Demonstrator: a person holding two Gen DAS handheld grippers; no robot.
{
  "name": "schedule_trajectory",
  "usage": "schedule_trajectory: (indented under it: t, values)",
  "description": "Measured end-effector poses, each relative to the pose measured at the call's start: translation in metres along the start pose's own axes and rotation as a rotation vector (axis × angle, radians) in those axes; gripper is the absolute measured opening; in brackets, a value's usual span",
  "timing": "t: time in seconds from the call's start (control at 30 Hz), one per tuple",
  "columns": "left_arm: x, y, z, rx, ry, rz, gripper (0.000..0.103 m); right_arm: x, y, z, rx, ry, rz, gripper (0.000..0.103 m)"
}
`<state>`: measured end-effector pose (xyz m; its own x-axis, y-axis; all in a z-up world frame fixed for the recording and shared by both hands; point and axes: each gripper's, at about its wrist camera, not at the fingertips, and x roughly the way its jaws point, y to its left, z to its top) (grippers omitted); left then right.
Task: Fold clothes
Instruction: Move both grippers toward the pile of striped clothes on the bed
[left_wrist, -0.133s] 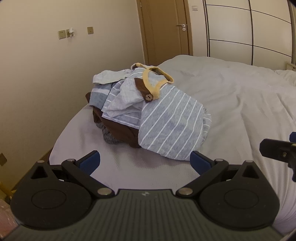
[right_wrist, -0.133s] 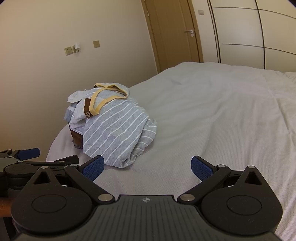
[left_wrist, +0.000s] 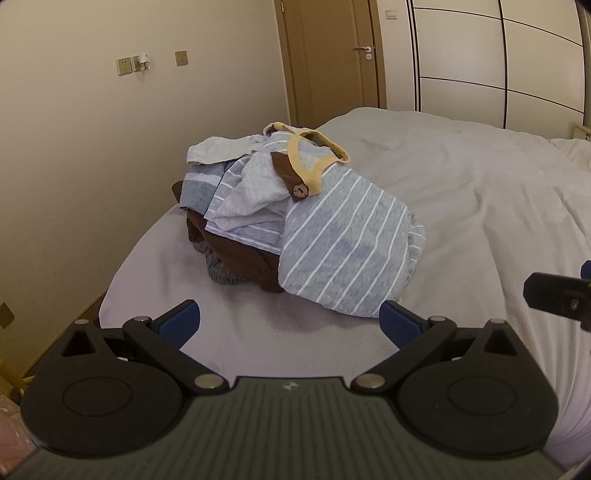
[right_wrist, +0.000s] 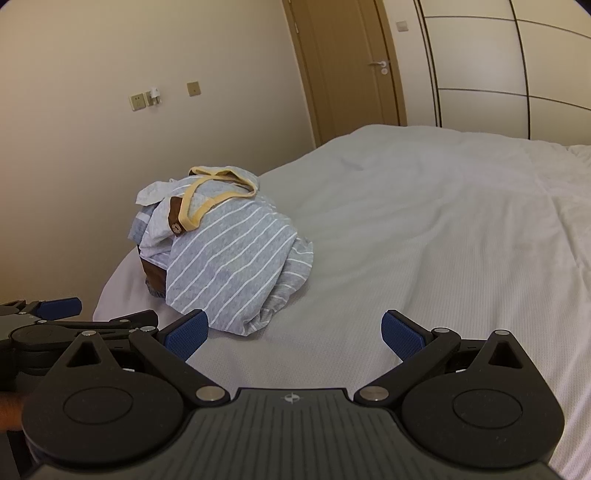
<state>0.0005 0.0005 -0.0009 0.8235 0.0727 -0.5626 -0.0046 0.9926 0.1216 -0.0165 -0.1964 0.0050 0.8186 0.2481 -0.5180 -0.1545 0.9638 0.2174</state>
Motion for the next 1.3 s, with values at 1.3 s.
schedule_trajectory:
  t: [1.3]
  values:
    - [-0.0001,-0.0011,-0.0057,0.023,-0.021,-0.046,0.102,0.0036,-0.0018,-0.0035,0.000,0.012,0.002,0.102]
